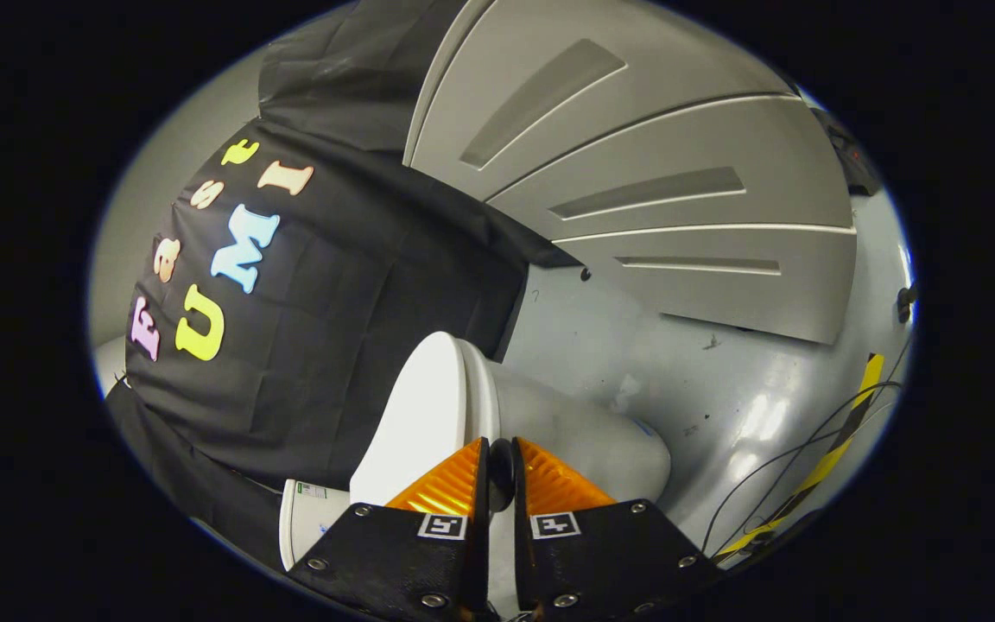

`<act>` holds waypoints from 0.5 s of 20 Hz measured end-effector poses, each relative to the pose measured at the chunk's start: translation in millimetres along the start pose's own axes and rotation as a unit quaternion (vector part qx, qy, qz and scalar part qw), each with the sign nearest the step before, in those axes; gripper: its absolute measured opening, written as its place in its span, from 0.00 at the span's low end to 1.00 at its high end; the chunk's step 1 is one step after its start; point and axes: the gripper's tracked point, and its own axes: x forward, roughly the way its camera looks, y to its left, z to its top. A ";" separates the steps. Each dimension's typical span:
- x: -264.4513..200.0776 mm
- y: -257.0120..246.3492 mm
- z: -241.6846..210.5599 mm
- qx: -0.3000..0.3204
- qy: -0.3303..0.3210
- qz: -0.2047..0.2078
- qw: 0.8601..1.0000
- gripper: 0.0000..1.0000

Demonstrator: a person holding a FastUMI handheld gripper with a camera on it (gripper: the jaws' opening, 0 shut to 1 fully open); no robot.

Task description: Open the toilet lid.

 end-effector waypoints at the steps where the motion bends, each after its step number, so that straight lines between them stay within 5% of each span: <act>1: -1.4 2.9 1.0 -0.007 0.000 -0.002 1.000 0.10; 10: -10.7 24.1 6.4 -0.040 0.034 -0.024 0.998 0.00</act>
